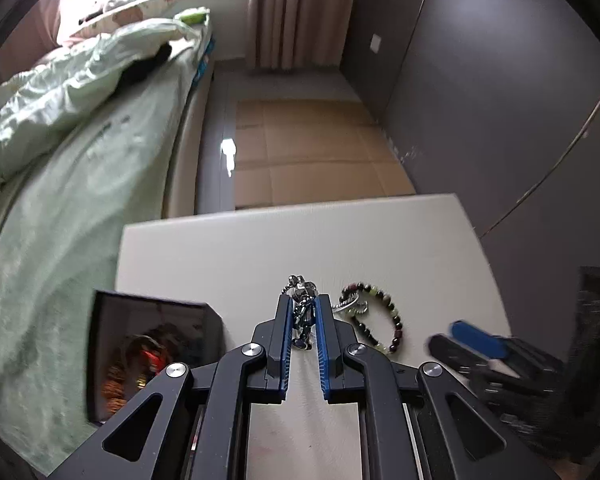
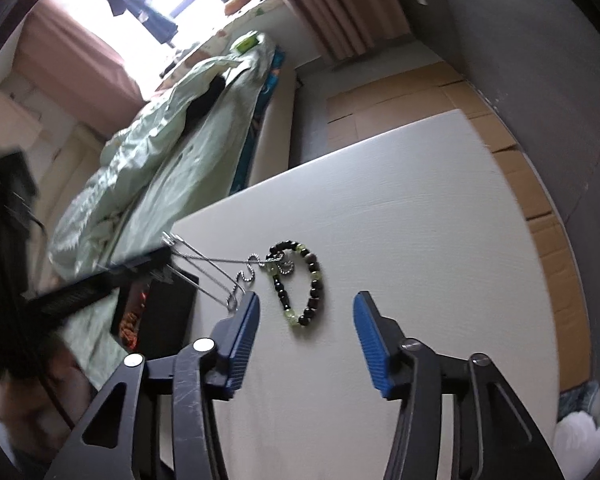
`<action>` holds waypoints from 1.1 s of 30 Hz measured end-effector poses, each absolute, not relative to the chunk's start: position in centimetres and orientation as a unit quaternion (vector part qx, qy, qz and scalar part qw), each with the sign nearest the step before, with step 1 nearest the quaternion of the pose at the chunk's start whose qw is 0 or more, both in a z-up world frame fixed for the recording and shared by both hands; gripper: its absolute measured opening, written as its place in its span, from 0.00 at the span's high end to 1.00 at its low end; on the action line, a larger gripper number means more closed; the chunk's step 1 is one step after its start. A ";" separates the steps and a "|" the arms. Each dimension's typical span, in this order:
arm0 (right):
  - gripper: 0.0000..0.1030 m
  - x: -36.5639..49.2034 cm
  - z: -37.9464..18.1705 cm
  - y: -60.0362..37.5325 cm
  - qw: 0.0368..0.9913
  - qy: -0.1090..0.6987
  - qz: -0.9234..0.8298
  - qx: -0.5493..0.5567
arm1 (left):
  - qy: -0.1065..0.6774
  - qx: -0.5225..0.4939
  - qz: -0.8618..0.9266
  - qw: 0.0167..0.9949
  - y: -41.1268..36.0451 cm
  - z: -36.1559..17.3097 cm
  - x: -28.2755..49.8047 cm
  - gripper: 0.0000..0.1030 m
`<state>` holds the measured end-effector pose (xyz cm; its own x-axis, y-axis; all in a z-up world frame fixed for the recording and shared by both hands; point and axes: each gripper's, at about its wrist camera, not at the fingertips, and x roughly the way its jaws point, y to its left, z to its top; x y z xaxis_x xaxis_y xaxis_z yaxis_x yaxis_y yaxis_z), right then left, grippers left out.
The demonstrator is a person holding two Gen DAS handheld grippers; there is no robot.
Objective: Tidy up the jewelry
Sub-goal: 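Lift the silver chains with the left gripper while the right grasps the black-green bead bracelet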
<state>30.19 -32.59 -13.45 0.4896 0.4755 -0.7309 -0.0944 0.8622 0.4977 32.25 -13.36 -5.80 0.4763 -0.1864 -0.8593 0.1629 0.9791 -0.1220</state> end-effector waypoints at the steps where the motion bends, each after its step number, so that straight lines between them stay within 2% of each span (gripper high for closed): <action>1: 0.56 30.4 -13.6 -32.2 0.840 0.478 0.171 0.191 | 0.496 -0.013 -0.104 0.862 -13.1 -5.2 32.0 0.89; 13: 0.68 31.8 -15.4 -28.7 0.852 0.493 0.146 0.096 | 0.442 -0.034 -0.116 0.889 -10.0 1.5 30.6 0.89; 21: 0.89 31.9 -15.8 -27.1 0.855 0.503 0.119 0.032 | 0.392 -0.040 -0.119 0.911 -8.0 7.1 29.6 0.89; 25: 0.90 31.5 -15.4 -28.0 0.850 0.503 0.138 0.073 | 0.369 -0.037 -0.114 0.922 -6.9 9.3 28.9 0.89; 33: 0.91 29.7 -11.5 -28.3 0.874 0.443 0.172 0.105 | 0.343 -0.039 -0.105 0.933 -4.9 11.8 27.9 0.89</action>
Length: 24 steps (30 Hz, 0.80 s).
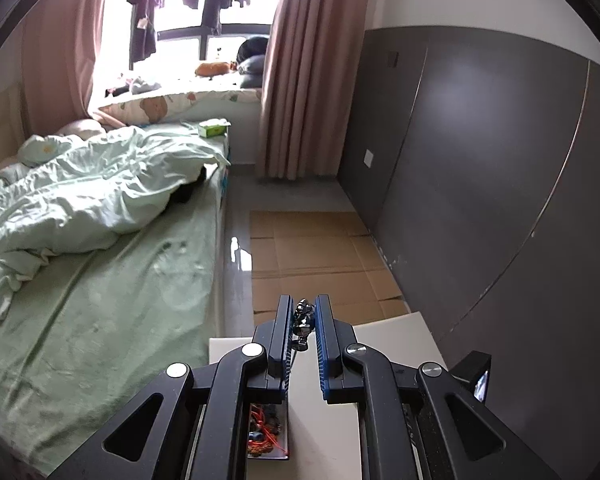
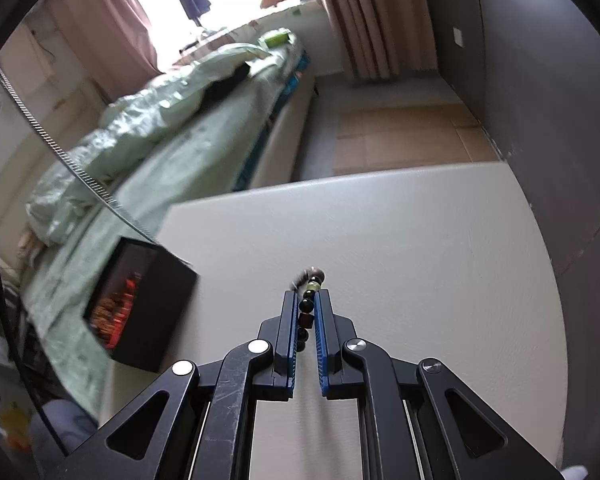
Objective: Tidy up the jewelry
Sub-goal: 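Lift the silver chains with the left gripper while the right grasps the black-green bead bracelet, then carry the chains into the box and open the left gripper while the right carries the bead bracelet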
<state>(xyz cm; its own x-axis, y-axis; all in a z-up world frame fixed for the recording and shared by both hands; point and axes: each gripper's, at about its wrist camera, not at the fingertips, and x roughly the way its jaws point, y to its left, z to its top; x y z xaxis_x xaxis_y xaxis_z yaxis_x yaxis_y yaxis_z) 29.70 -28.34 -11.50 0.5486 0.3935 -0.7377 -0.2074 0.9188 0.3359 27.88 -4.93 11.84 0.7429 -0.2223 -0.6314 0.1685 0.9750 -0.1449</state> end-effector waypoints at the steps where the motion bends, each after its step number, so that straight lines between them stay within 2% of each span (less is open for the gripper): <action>1: 0.91 29.6 -11.1 -28.2 0.876 0.437 0.175 0.106 | 0.338 -0.039 -0.103 0.935 -4.8 12.1 27.7 0.89; 24: 0.91 25.6 -3.8 -24.5 0.899 0.335 0.243 0.141 | 0.288 -0.054 -0.096 0.951 -0.8 17.2 23.9 0.89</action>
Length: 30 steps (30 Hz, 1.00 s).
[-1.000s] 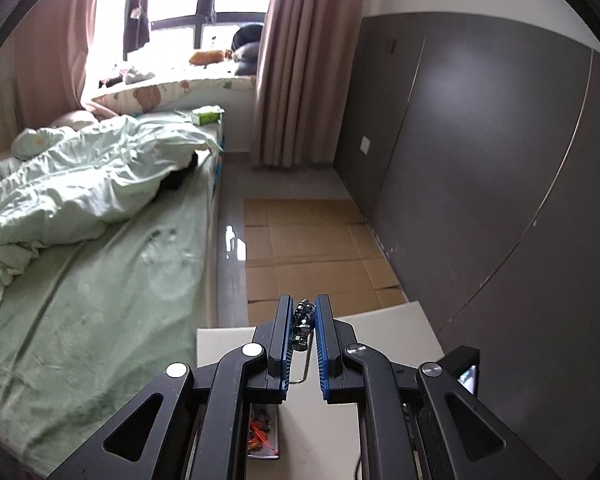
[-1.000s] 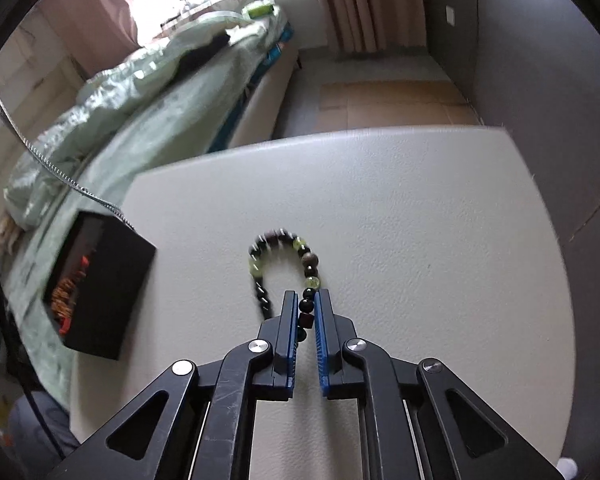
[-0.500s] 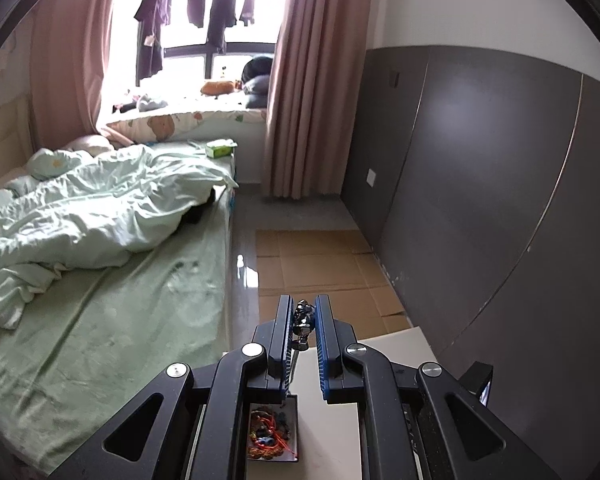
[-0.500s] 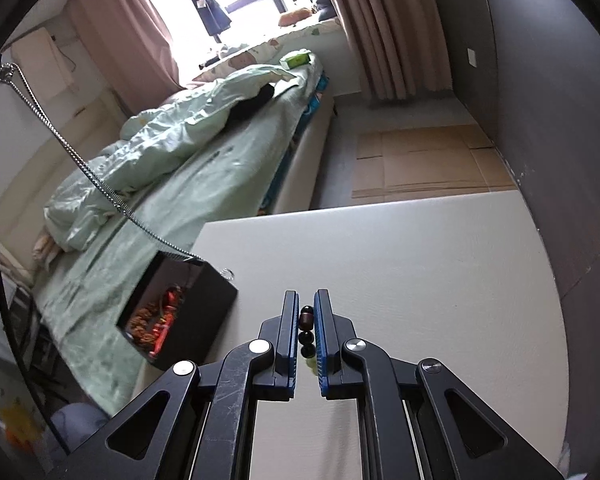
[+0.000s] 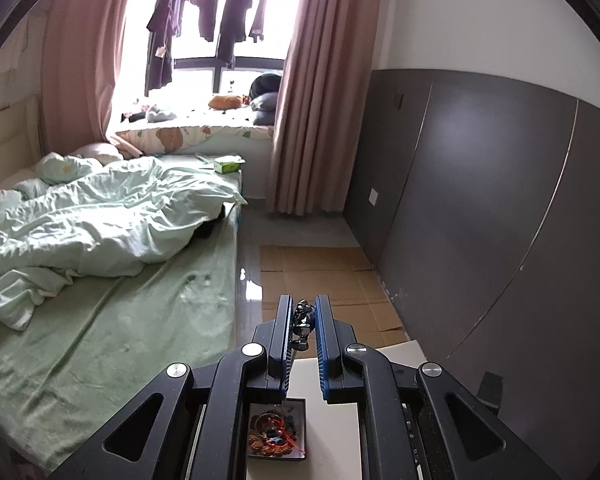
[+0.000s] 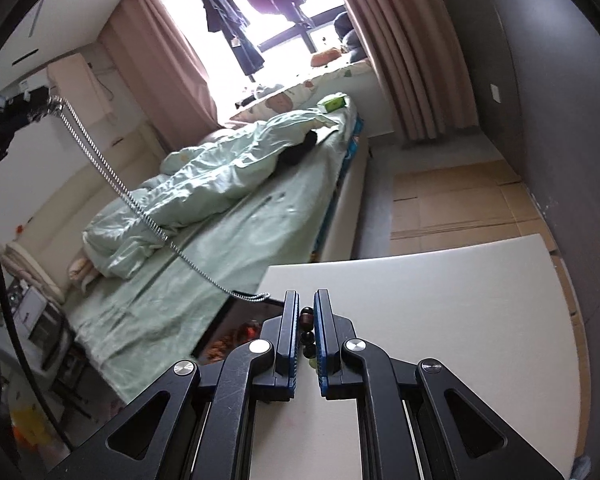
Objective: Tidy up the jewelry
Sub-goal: 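Carry the chains into the box and open the left gripper while the right carries the bead bracelet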
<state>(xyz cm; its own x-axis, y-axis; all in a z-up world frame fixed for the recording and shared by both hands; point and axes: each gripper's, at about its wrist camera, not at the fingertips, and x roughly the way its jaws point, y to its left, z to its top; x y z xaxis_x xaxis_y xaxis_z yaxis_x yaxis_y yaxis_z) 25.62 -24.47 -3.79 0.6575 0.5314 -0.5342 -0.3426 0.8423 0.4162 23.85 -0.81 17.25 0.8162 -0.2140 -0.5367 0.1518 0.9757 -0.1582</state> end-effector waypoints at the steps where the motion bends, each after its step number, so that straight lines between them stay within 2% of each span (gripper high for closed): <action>1: 0.91 25.5 -3.7 -24.1 0.900 0.334 0.245 0.138 | 0.288 -0.054 -0.097 0.951 -0.8 17.3 23.8 0.89; 14: 0.91 24.6 -3.6 -21.7 0.896 0.318 0.275 0.141 | 0.338 -0.064 -0.097 0.934 0.1 11.6 25.3 0.89; 22: 0.91 24.7 -3.4 -21.4 0.899 0.290 0.286 0.160 | 0.382 -0.087 -0.095 0.915 0.8 4.5 26.3 0.89; 30: 0.91 25.6 -4.0 -20.8 0.893 0.298 0.290 0.171 | 0.433 -0.116 -0.105 0.888 0.8 -2.7 27.6 0.89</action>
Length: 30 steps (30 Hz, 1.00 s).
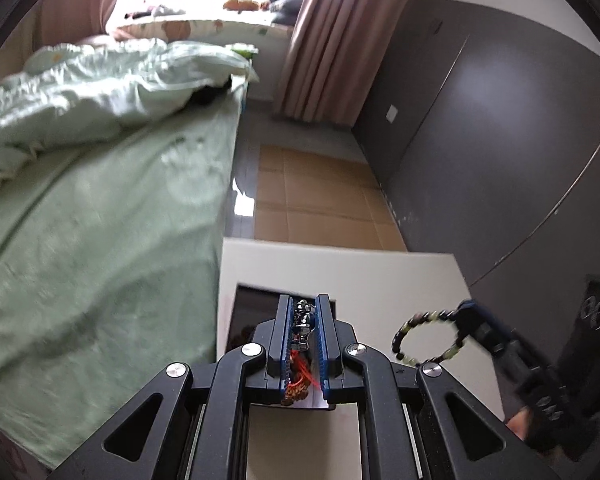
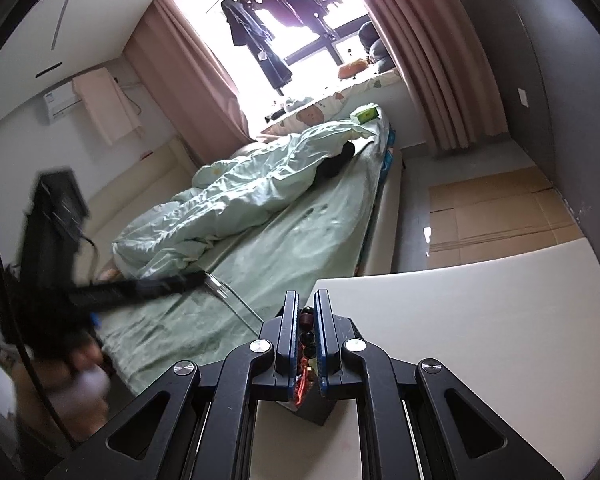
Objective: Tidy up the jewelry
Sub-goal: 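Carry the chains into the box and open the left gripper while the right carries the bead bracelet, then lower the bead bracelet into the box and open the right gripper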
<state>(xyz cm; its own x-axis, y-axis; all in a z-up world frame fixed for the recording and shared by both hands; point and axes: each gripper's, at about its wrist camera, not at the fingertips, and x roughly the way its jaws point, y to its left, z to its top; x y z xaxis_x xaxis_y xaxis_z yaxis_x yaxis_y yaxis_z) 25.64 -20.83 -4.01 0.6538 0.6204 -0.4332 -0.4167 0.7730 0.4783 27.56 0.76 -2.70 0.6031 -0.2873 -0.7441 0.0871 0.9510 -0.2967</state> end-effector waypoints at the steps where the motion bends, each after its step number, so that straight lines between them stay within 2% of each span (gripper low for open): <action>1: 0.91 25.8 -4.1 -20.7 0.894 0.298 0.290 0.169 | 0.435 -0.120 -0.107 0.886 0.7 -3.4 27.7 0.89; 8: 0.91 26.3 -4.5 -20.2 0.891 0.303 0.289 0.175 | 0.431 -0.145 -0.094 0.885 1.8 -7.2 27.6 0.85; 12: 0.91 26.4 -4.6 -19.6 0.886 0.305 0.299 0.180 | 0.425 -0.146 -0.082 0.890 2.6 -7.6 26.9 0.83; 14: 0.91 26.4 -4.6 -19.3 0.883 0.303 0.308 0.181 | 0.417 -0.161 -0.080 0.891 3.2 -7.5 26.6 0.78; 15: 0.91 26.5 -4.6 -19.0 0.882 0.302 0.313 0.181 | 0.412 -0.166 -0.080 0.892 3.5 -7.3 26.4 0.70; 16: 0.91 26.5 -4.6 -18.7 0.881 0.302 0.317 0.183 | 0.407 -0.169 -0.080 0.894 3.7 -7.2 26.3 0.57; 18: 0.91 26.8 -4.7 -17.9 0.877 0.303 0.325 0.185 | 0.393 -0.166 -0.078 0.901 3.9 -6.9 26.1 0.41; 28: 0.91 27.9 -6.0 -14.4 0.879 0.329 0.307 0.160 | 0.387 -0.180 -0.062 0.902 5.1 -6.8 25.9 0.36; 30: 0.79 28.1 -6.2 -14.3 0.870 0.339 0.315 0.172 | 0.385 -0.180 -0.058 0.903 5.3 -6.7 25.8 0.32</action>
